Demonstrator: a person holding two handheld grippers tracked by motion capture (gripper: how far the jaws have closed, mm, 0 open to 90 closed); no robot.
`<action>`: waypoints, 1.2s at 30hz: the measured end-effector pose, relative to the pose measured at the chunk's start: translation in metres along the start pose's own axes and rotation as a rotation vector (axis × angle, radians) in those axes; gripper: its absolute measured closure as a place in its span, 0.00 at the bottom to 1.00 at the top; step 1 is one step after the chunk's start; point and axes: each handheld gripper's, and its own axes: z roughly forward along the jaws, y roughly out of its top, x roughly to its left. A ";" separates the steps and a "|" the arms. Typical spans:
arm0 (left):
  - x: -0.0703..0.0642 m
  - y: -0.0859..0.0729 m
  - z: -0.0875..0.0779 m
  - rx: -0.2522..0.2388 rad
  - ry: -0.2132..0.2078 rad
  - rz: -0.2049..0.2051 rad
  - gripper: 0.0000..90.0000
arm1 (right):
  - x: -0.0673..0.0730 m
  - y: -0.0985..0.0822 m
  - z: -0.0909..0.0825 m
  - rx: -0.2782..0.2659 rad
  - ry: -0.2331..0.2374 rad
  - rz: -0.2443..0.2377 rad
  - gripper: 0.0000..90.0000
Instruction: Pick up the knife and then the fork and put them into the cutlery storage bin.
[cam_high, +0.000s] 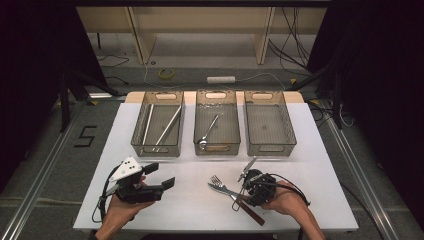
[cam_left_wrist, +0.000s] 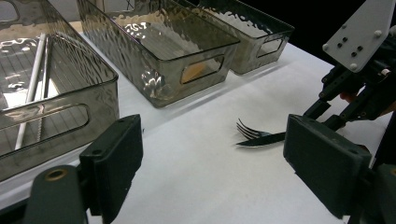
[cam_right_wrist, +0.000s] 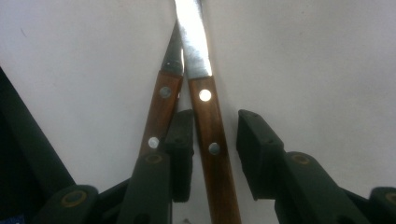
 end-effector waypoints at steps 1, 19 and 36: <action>0.000 0.000 0.000 0.003 0.000 0.004 0.22 | 0.001 0.001 0.000 0.005 0.003 0.003 0.76; 0.000 -0.001 0.000 0.004 0.006 0.007 0.22 | 0.005 0.003 0.004 0.023 -0.025 -0.037 0.82; 0.001 -0.001 -0.001 0.001 0.004 -0.004 0.22 | 0.008 0.003 -0.001 0.019 -0.036 -0.082 0.86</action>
